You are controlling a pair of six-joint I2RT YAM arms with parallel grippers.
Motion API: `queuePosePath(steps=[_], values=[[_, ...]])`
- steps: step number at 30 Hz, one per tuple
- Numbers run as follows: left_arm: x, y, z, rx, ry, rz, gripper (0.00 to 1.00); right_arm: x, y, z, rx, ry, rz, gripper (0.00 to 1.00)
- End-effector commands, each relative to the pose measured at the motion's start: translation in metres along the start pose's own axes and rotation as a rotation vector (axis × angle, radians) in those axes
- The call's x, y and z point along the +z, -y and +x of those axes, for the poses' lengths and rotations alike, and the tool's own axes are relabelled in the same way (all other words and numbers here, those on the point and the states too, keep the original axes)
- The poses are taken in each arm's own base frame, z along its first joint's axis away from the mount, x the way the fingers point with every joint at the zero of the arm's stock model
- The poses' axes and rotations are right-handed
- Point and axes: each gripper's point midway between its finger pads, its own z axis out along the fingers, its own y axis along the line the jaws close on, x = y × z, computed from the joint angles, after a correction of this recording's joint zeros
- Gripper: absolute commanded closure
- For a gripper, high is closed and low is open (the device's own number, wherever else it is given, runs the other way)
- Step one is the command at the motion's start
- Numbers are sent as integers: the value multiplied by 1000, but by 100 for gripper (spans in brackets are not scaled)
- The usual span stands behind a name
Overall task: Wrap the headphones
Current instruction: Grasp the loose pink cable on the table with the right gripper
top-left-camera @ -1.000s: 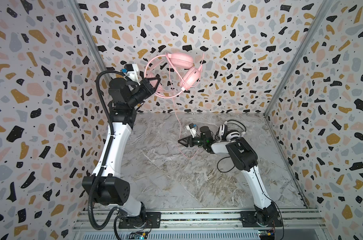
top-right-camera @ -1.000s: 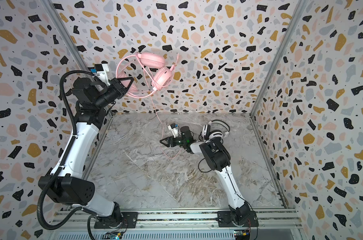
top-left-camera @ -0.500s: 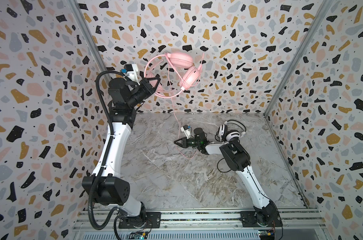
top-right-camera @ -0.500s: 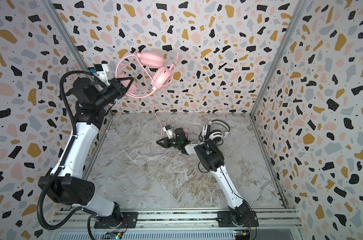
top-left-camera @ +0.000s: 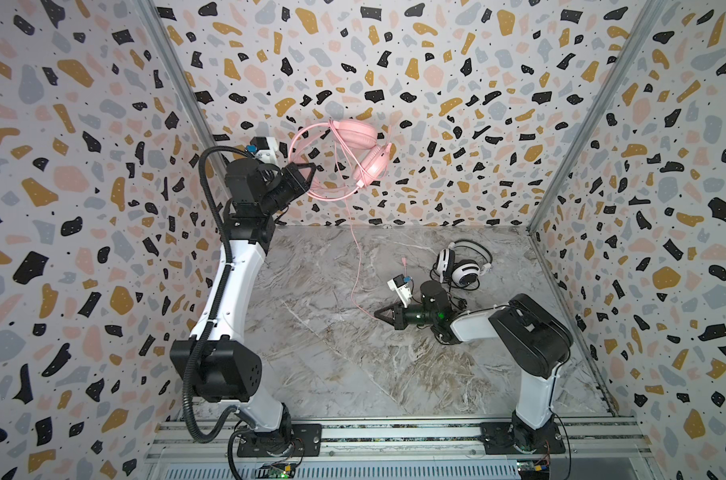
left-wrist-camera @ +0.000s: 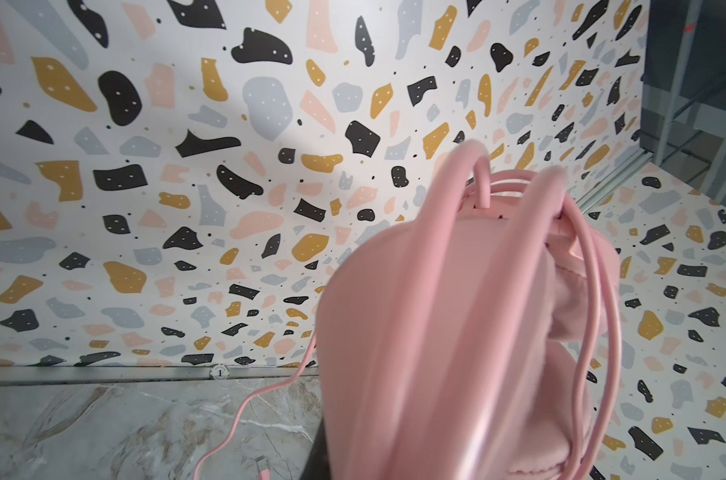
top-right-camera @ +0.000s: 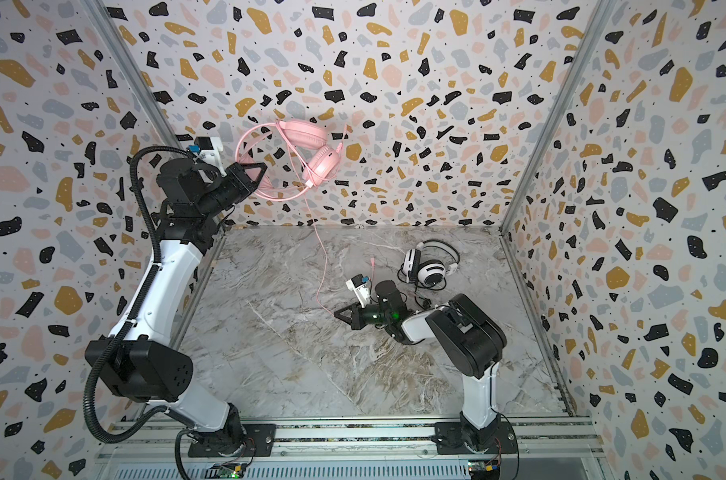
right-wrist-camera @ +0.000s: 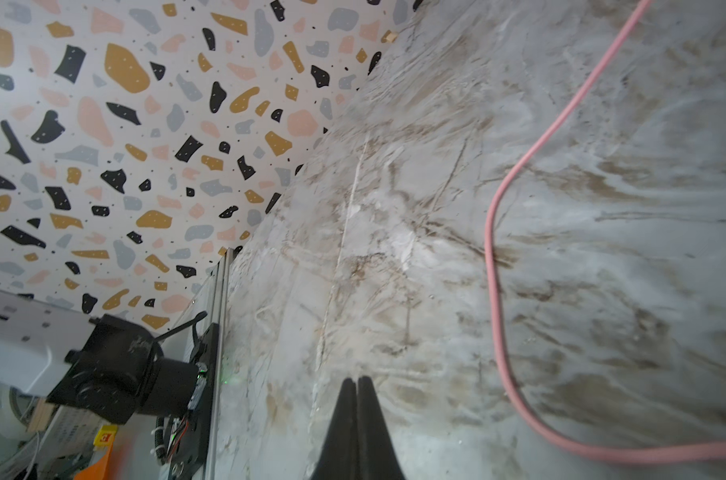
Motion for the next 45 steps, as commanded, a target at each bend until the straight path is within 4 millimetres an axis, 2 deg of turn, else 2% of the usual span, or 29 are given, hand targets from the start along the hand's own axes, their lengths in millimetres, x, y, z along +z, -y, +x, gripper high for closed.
queuePosePath(steps=[1,3,6,9,11,16,21,24,27,34,36,38,40,42,45], values=[[-11,35,-36,63,124,97,100,-5,-8,-6,-79,20,22,100],[-13,38,-37,52,130,109,100,-1,2,-13,-85,21,47,87],[-19,46,-39,54,132,122,100,11,15,-37,-83,56,57,64],[-26,53,-40,69,130,118,100,31,29,-63,-68,75,60,51],[-29,55,-40,67,127,119,100,45,40,-77,-60,82,75,45],[-35,63,-41,66,130,133,100,77,73,-94,2,65,129,38],[-40,73,-46,68,141,151,100,90,107,-89,90,53,231,37],[-44,78,-48,68,149,162,100,99,116,-87,119,45,233,37],[-47,83,-50,70,153,172,100,116,113,-86,133,27,175,37],[-52,88,-48,85,144,172,100,152,93,-84,142,11,80,40],[-53,88,-47,88,139,169,100,156,85,-82,137,5,60,49],[-53,87,-46,92,137,164,100,156,75,-80,117,3,45,71],[-54,86,-46,100,137,153,100,151,66,-79,95,7,44,86],[-53,81,-46,109,140,130,100,140,58,-76,80,5,46,95],[-50,68,-44,117,139,85,100,115,41,-66,41,-11,54,100]])
